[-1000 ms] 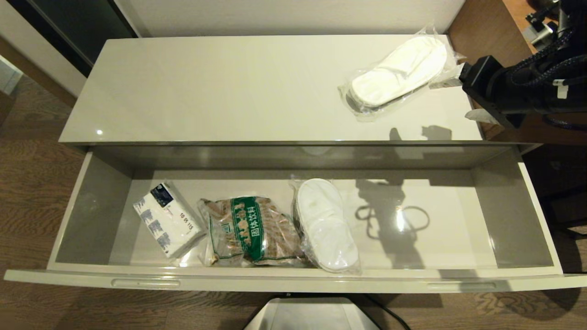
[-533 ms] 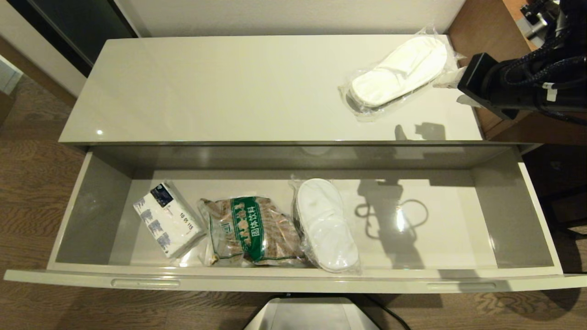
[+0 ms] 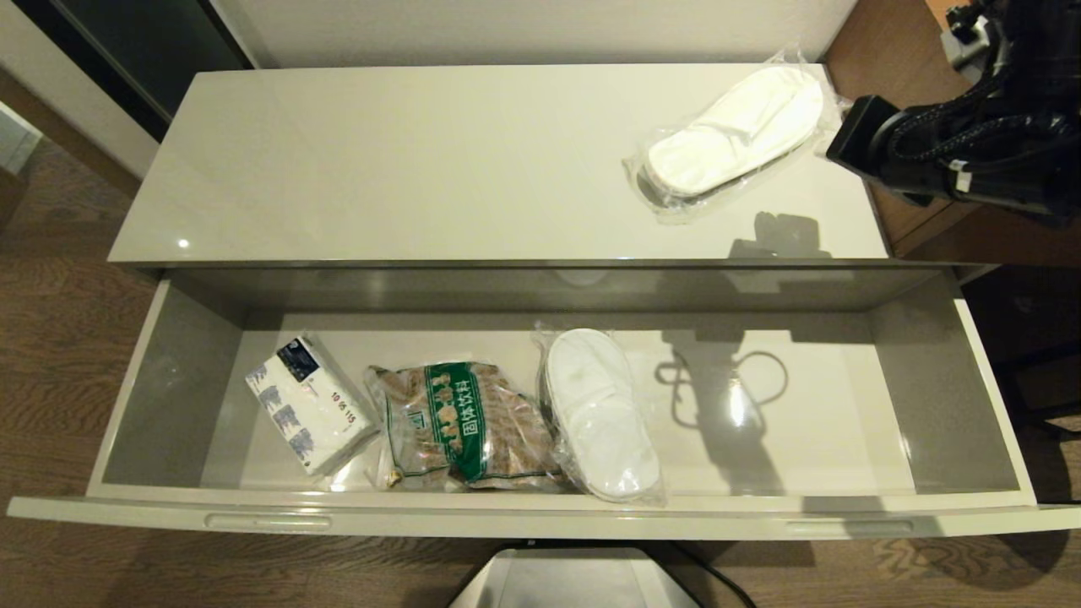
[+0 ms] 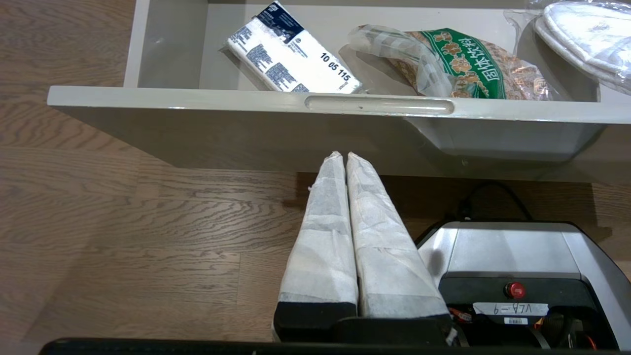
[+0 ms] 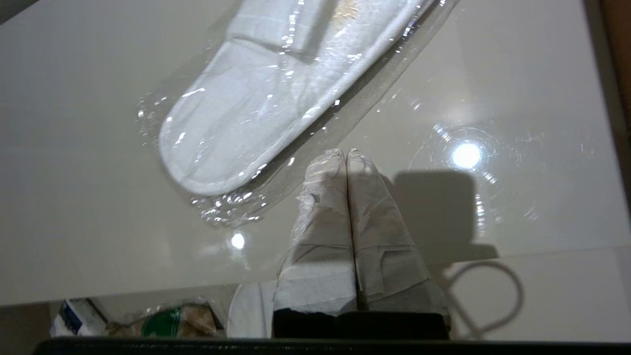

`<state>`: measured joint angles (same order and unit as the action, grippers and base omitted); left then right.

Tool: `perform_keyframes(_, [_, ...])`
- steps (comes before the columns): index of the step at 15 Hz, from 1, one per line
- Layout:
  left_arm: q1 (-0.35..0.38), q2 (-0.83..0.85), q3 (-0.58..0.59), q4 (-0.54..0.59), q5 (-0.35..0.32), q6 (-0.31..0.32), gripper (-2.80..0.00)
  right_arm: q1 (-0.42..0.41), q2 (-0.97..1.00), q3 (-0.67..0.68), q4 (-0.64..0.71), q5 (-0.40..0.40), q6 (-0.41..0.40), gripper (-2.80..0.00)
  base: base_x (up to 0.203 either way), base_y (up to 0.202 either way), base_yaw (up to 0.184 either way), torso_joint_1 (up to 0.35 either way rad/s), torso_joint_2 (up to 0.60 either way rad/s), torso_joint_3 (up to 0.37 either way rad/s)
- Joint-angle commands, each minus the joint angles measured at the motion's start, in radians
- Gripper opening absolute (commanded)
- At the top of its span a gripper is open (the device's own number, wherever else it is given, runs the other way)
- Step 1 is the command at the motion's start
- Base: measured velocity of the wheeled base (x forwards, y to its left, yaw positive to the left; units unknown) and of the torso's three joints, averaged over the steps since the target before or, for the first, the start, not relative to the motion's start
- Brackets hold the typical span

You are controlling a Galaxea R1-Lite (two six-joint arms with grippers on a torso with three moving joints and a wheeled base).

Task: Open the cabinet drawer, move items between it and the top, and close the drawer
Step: Pick up the disposable slippers on the table

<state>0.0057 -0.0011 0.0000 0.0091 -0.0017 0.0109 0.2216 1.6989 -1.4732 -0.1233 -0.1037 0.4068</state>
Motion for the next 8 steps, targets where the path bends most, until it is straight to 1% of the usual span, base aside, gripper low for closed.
perform_keyframes(1, [0.0,0.0,0.0,0.0,0.0,0.0,-2.8,-0.008,0.058,0.022,-0.069,0.004,-0.005,0.0,0.0,0.0,0.0,0.0,0.0,0.0])
perform_keyframes(2, [0.0,0.0,0.0,0.0,0.0,0.0,-2.8,-0.007,0.062,0.033,-0.113,0.014,-0.013,0.0,0.0,0.0,0.0,0.0,0.0,0.0])
perform_keyframes(3, [0.0,0.0,0.0,0.0,0.0,0.0,-2.8,-0.002,0.062,0.042,-0.126,0.023,-0.023,0.0,0.0,0.0,0.0,0.0,0.0,0.0])
perform_keyframes(4, [0.0,0.0,0.0,0.0,0.0,0.0,-2.8,0.019,0.061,0.071,-0.172,0.034,-0.031,0.0,0.0,0.0,0.0,0.0,0.0,0.0])
perform_keyframes(8, [0.0,0.0,0.0,0.0,0.0,0.0,-2.8,0.059,0.062,0.15,-0.396,0.041,-0.052,0.0,0.0,0.0,0.0,0.0,0.0,0.0])
